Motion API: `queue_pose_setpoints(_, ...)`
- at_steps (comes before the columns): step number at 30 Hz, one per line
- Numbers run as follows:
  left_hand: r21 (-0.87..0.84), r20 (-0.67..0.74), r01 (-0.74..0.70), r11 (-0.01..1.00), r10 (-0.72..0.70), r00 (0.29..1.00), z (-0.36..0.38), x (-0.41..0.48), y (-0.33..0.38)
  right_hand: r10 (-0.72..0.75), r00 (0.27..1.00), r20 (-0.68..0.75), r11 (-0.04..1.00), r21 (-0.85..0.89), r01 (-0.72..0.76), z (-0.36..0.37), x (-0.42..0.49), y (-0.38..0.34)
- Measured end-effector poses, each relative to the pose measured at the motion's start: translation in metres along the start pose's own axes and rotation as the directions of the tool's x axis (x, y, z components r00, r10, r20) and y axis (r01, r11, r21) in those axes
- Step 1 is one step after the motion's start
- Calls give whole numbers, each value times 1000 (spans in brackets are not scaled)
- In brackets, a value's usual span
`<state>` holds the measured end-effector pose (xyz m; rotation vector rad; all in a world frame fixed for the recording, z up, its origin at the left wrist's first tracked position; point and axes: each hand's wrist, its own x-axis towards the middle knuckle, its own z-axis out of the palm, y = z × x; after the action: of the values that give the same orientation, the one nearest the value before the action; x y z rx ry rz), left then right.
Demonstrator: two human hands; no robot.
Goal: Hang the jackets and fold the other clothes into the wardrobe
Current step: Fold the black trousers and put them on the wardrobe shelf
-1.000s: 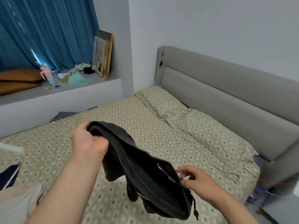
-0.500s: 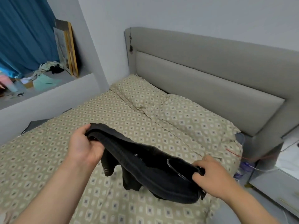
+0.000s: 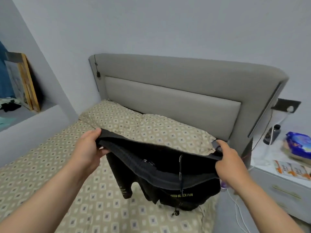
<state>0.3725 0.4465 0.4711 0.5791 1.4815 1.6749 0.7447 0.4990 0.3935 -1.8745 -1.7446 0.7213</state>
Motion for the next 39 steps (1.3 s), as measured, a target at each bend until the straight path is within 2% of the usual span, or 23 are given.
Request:
queue_pose_setpoints(1, 68, 7, -35, 997, 35, 999, 5, 9, -7, 21, 999, -29, 996, 92, -18, 2, 3, 7)
queue_pose_setpoints(3, 93, 26, -61, 994, 59, 998, 8, 28, -28, 87, 996, -29, 934, 350, -71, 8, 5, 25)
queue_pose_setpoints(6, 111, 54, -58, 992, 53, 997, 9, 67, -67, 135, 984, 113, 634, 753, -173, 28, 3, 57)
queue_pose_setpoints(8, 150, 96, -79, 985, 65, 993, 9, 92, -98, 130, 986, 104, 496, 854, -155, 52, 6, 82)
queue_pose_setpoints(10, 150, 129, -93, 984, 74, 989, 10, 113, -127, 163, 985, 55, 428, 896, -121, 77, 9, 103)
queue_pose_setpoints(11, 130, 158, -100, 986, 79, 984, 11, 123, -143, 198, 980, 18, 429, 897, -103, 94, 8, 114)
queue_pose_setpoints(16, 78, 280, -104, 992, 78, 957, -2, 144, -212, 294, 942, -159, 576, 817, -42, 172, -25, 155)
queue_pose_setpoints(19, 16, 324, -109, 994, 98, 941, -26, 149, -243, 205, 958, -199, 671, 741, 10, 209, -56, 158)
queue_pose_setpoints(21, 55, 354, -145, 988, 117, 928, -45, 154, -256, 106, 975, -193, 731, 680, 55, 232, -76, 151)
queue_pose_setpoints(23, 124, 396, -226, 966, 161, 904, -69, 162, -264, 52, 979, -197, 828, 556, 68, 255, -97, 141)
queue_pose_setpoints(25, 202, 451, -343, 918, 224, 864, -92, 169, -265, 56, 961, -269, 914, 401, 59, 270, -116, 127)
queue_pose_setpoints(27, 207, 509, -391, 897, 242, 826, -119, 174, -259, 81, 918, -388, 930, 361, 71, 275, -134, 107)
queue_pose_setpoints(30, 204, 521, -392, 897, 240, 819, -151, 182, -241, 136, 839, -526, 912, 397, 101, 266, -153, 72)
queue_pose_setpoints(34, 182, 542, -424, 887, 270, 796, -169, 188, -194, 104, 780, -617, 944, 307, 117, 233, -179, 14)
queue_pose_setpoints(39, 85, 622, -486, 870, 335, 708, -160, 185, -111, 103, 679, -727, 942, 290, 168, 187, -196, -56)
